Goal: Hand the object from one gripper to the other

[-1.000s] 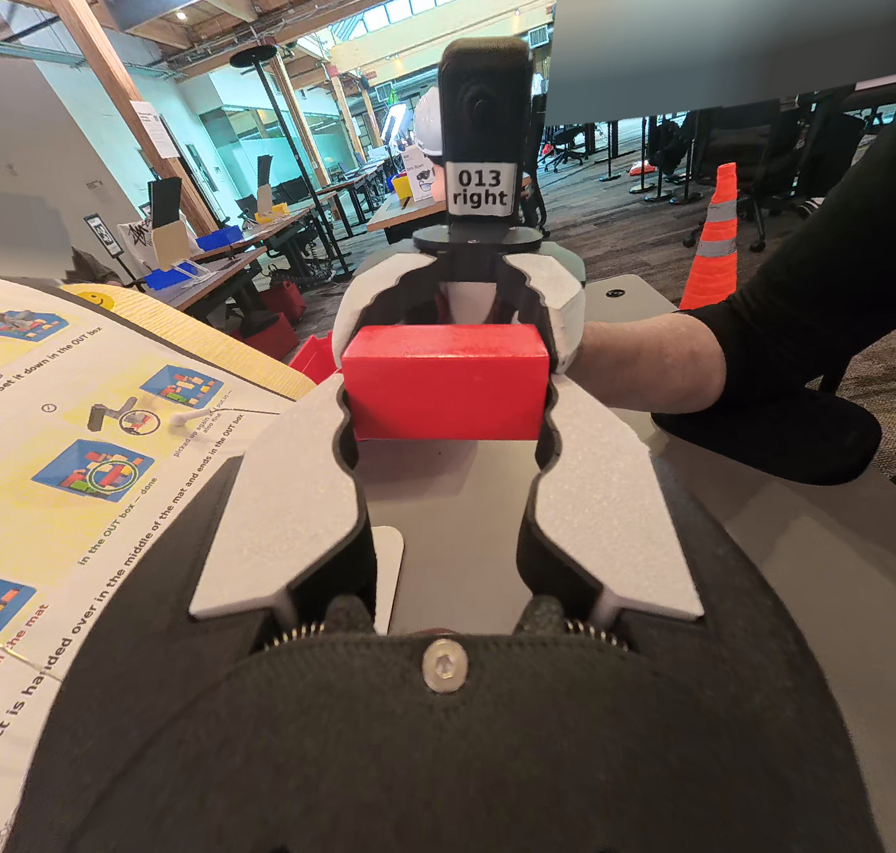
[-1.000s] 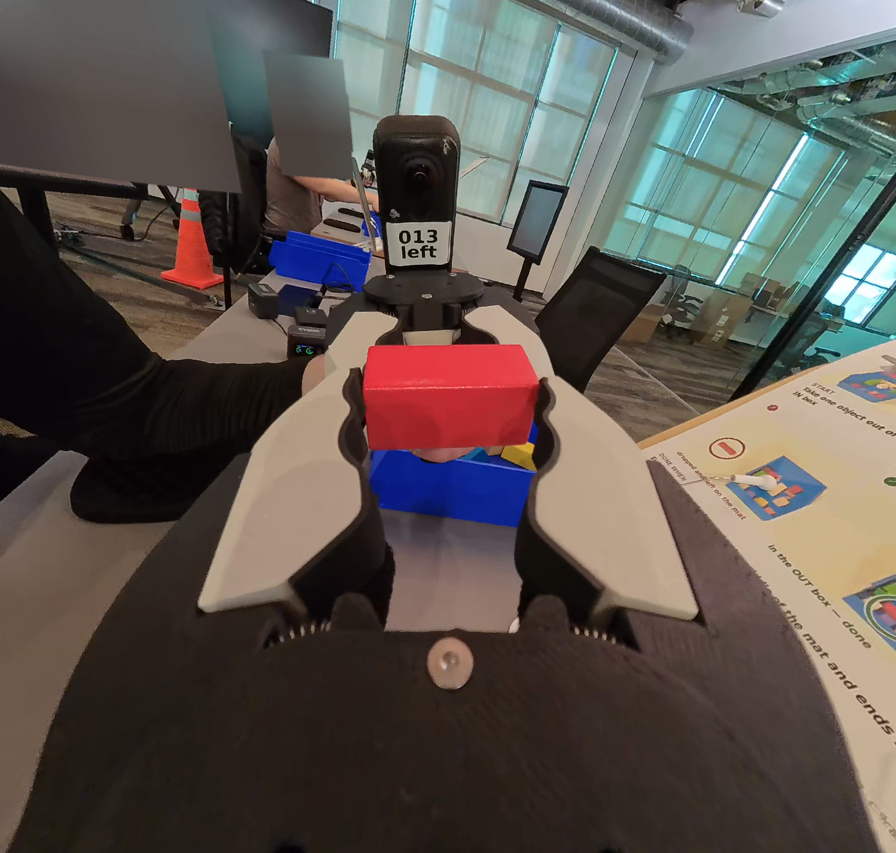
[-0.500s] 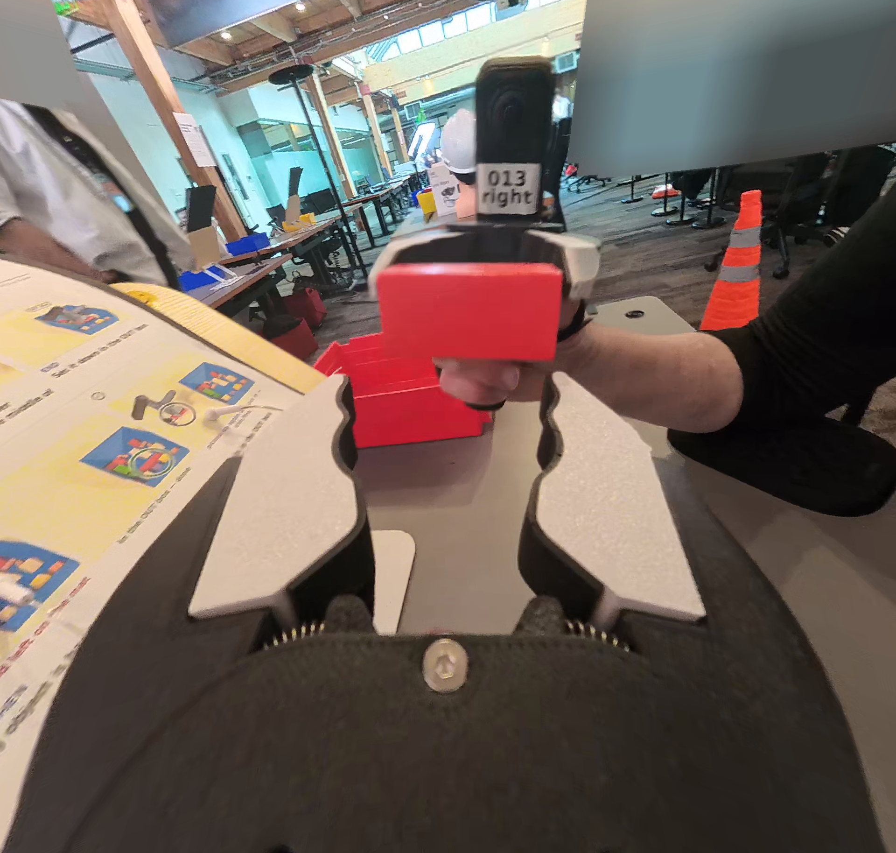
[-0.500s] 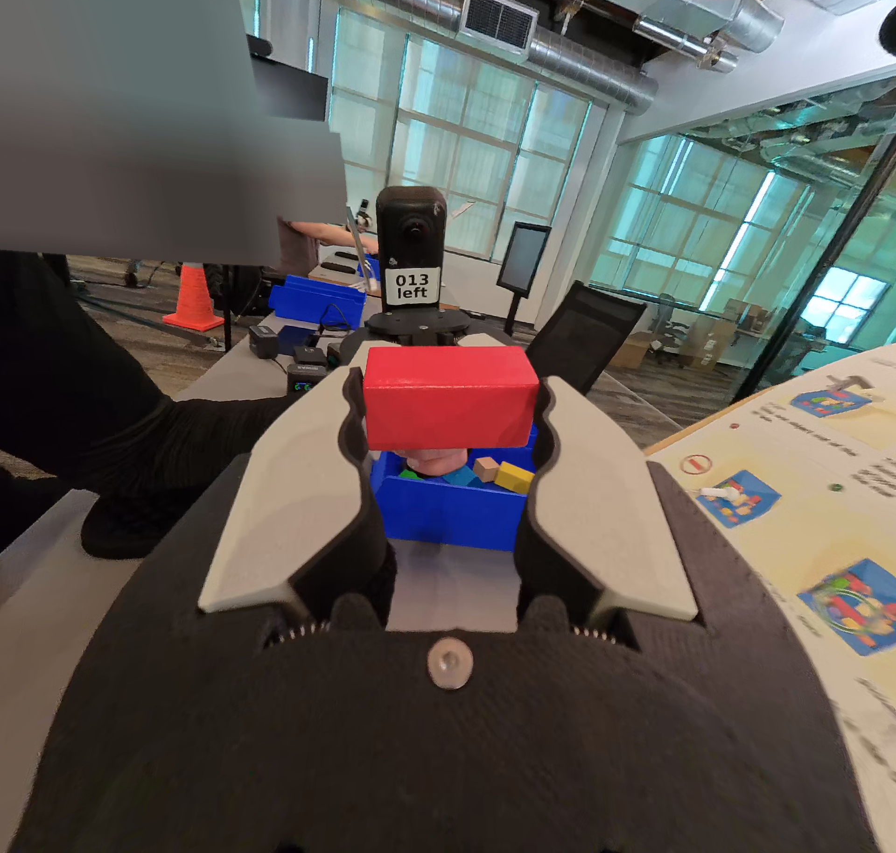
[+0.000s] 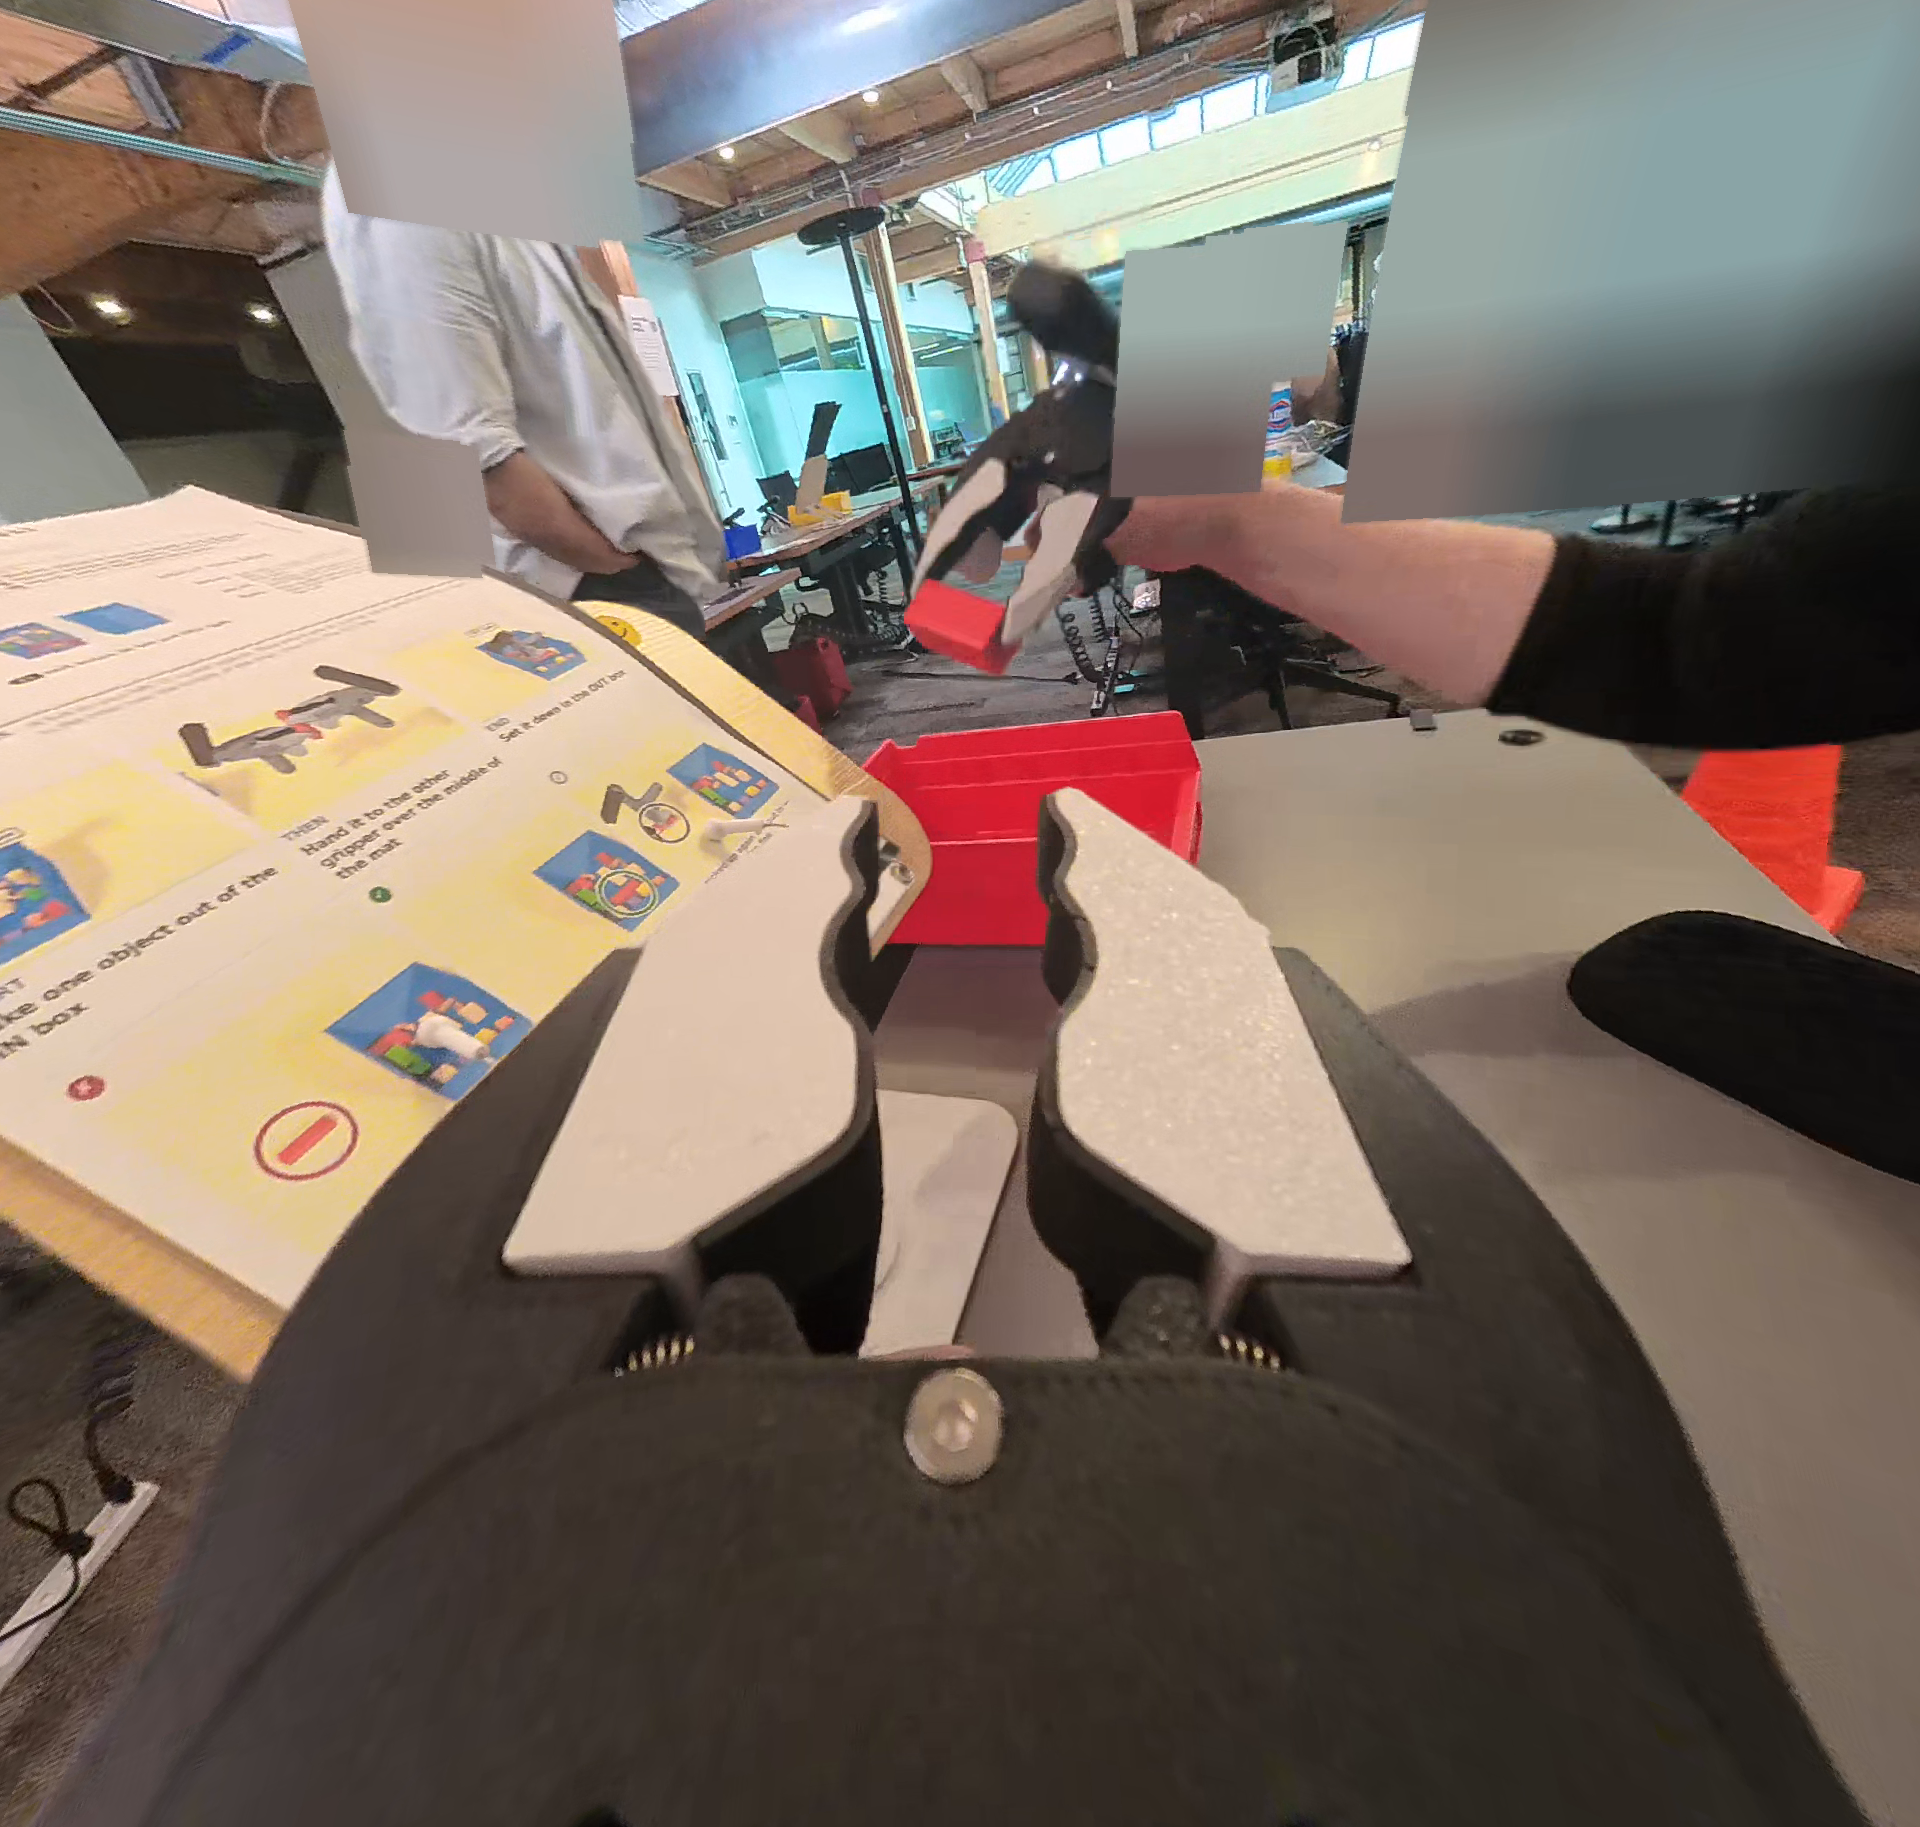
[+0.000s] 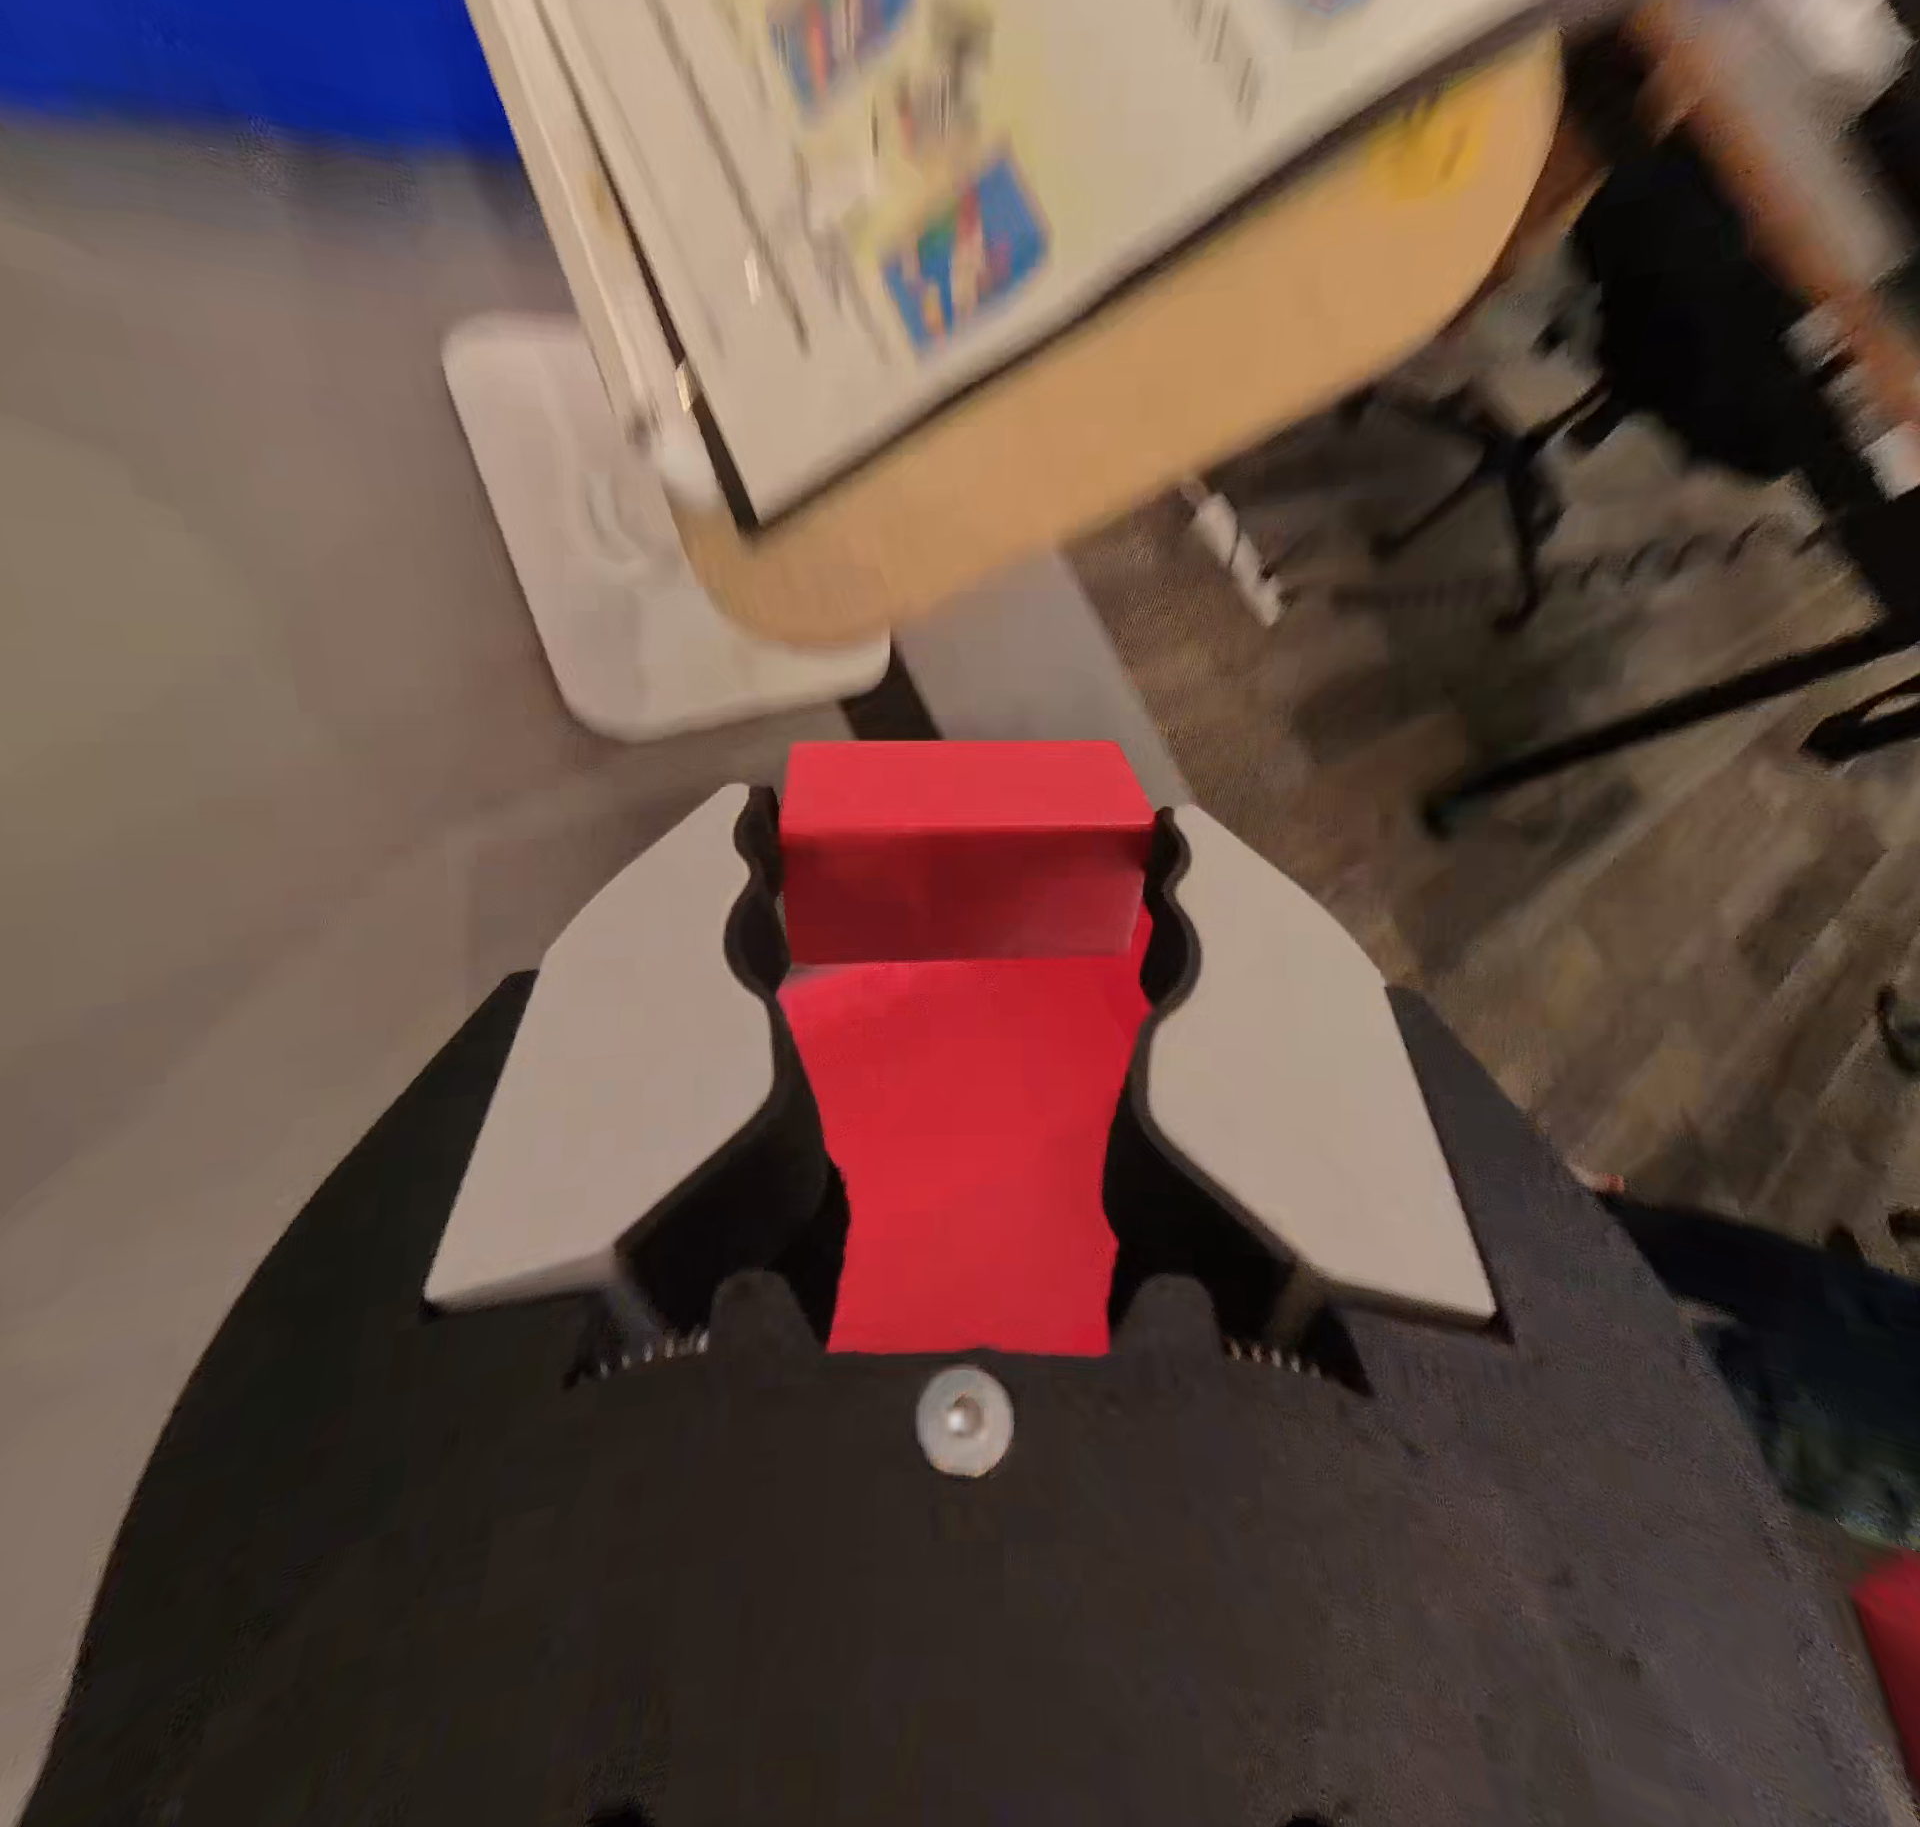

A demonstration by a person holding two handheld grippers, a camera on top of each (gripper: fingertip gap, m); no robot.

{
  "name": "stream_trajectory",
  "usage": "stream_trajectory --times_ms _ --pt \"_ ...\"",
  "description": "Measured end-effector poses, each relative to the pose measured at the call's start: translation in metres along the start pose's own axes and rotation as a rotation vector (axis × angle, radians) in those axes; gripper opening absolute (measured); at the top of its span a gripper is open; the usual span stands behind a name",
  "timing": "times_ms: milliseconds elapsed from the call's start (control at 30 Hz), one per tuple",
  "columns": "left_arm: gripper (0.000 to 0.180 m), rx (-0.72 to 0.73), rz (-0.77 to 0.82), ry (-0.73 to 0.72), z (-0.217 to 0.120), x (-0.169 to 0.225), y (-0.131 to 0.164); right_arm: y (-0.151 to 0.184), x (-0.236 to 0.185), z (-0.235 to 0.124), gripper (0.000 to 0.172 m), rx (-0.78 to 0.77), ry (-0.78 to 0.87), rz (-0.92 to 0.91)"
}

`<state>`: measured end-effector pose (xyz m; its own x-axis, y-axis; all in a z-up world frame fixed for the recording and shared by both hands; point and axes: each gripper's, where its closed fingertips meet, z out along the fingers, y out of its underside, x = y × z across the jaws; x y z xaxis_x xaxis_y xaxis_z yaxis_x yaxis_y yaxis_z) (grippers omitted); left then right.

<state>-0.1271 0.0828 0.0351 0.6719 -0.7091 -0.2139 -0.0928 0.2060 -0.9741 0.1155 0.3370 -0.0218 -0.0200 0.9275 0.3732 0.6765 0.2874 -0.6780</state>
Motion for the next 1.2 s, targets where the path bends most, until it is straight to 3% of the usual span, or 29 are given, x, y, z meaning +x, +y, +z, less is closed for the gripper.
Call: stream_trajectory --times_ms 167,333,500,900,967,1100,1200 --pt "0.029 -0.013 -0.016 -0.028 -0.004 -0.01 0.007 0.089 0.009 0.053 0.066 -0.375 -0.144 -0.083" --pt "0.028 -0.039 -0.032 -0.05 -0.005 -0.019 0.018 0.158 0.011 0.104 0.066 -0.559 -0.251 -0.109" --pt "0.028 -0.063 -0.039 -0.067 -0.005 -0.03 0.028 0.195 0.009 0.135 0.066 -0.649 -0.323 -0.154" --pt "0.031 -0.084 -0.059 -0.079 -0.008 -0.04 0.039 0.197 0.004 0.155 0.066 -0.672 -0.429 -0.145" --pt "0.036 -0.103 -0.055 -0.089 -0.01 -0.041 0.04 0.198 0.008 0.15 0.076 -0.683 -0.408 -0.13" --pt "0.05 -0.218 -0.013 -0.194 -0.029 -0.061 0.053 0.186 0.012 0.129 0.084 -0.645 -0.349 -0.089" --pt "0.055 -0.419 0.005 -0.346 -0.062 -0.089 0.079 0.167 0.021 0.104 0.082 -0.609 -0.236 -0.062"
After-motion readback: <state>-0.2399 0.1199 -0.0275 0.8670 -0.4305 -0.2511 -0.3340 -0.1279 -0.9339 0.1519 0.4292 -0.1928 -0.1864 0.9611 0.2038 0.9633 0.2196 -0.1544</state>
